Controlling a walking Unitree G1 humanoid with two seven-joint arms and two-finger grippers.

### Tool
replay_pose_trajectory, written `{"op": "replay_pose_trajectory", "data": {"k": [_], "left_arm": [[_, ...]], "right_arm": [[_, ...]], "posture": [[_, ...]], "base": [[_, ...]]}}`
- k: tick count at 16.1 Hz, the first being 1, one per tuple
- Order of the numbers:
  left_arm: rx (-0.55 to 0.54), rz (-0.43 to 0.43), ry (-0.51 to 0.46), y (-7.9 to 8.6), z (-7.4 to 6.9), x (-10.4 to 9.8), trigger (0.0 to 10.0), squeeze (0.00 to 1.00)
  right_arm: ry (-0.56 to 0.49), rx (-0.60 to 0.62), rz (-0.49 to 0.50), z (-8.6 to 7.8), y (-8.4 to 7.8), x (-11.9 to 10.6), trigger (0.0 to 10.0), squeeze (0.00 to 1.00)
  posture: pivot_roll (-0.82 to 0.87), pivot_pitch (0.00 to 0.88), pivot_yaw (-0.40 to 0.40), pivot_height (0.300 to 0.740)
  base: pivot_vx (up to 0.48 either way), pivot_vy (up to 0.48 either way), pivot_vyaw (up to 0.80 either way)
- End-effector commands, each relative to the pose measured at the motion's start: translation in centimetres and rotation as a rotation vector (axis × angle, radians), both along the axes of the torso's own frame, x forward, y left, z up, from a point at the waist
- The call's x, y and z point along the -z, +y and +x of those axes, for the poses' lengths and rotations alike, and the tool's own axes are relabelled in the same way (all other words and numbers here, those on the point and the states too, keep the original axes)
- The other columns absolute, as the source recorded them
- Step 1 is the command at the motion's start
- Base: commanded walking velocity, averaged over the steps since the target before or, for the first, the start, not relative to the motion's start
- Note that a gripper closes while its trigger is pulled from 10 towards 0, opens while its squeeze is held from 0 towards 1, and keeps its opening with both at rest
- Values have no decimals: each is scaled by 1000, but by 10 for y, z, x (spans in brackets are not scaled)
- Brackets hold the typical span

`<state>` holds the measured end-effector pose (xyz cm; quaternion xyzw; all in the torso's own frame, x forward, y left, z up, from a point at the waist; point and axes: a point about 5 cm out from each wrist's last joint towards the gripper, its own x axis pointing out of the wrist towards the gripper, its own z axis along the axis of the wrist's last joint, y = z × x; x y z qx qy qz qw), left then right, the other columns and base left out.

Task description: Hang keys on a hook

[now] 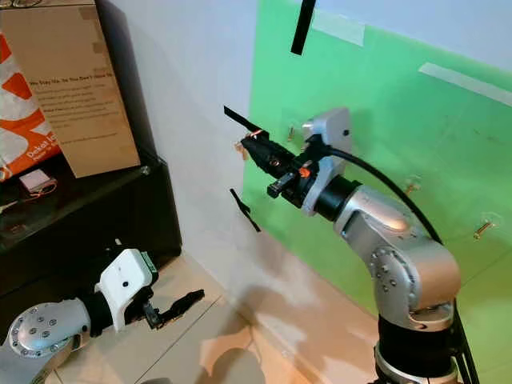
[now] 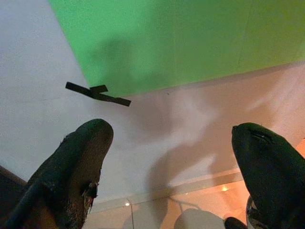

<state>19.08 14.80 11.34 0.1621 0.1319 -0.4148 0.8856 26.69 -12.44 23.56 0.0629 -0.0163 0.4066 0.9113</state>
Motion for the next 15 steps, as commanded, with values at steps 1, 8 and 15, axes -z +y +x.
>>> {"op": "replay_pose_trajectory", "data": {"k": [1, 8, 15], "left_arm": [[8, -2, -2, 0, -2, -3, 10000, 0], [10, 2, -4, -1, -2, -5, 10000, 0], [1, -7, -23, -4, 1, -6, 10000, 0]], "right_arm": [[-14, -10, 28, -2, 0, -8, 10000, 0], [127, 28, -522, -2, -6, 53, 10000, 0], [165, 253, -265, 23, 1, 45, 10000, 0]], "posture": [[18, 0, -64, 740], [23, 0, -71, 740], [21, 0, -79, 740]], "base": [[0, 0, 0], [0, 0, 0], [0, 0, 0]]}}
